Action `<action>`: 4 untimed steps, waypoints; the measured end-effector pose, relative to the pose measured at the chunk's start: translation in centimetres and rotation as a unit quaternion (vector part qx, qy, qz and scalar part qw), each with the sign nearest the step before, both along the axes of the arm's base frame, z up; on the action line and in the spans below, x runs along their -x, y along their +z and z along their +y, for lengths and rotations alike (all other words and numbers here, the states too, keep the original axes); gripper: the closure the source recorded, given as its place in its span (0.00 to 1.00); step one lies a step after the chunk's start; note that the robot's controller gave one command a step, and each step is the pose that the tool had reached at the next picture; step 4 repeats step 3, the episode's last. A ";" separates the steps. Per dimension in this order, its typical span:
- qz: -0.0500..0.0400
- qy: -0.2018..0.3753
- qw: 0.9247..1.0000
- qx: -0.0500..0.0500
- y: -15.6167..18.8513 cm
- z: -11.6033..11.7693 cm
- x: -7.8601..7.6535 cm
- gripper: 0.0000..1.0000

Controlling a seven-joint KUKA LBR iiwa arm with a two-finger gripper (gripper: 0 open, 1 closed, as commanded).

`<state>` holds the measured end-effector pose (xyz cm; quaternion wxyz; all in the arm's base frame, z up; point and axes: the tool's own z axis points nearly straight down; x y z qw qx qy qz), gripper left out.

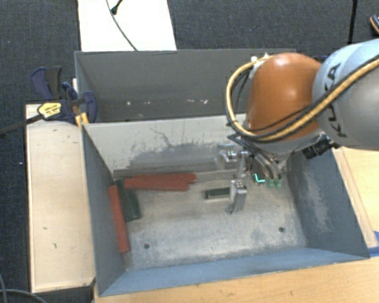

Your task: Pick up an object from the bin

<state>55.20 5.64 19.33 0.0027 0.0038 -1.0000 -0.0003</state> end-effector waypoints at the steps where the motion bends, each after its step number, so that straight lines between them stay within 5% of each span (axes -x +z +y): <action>1: -0.002 0.095 0.995 0.000 -12.6 -3.3 -1.3 0.00; 2: -0.004 0.094 0.996 0.000 -12.2 -3.2 -1.4 1.00; 3: -0.008 0.115 0.993 0.001 2.6 -4.8 -0.1 1.00; 4: -0.008 0.115 0.993 0.001 2.6 -4.8 -0.1 1.00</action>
Offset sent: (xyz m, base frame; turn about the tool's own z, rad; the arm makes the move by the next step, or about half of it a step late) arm 0.0131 -0.0318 -0.1233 -0.1930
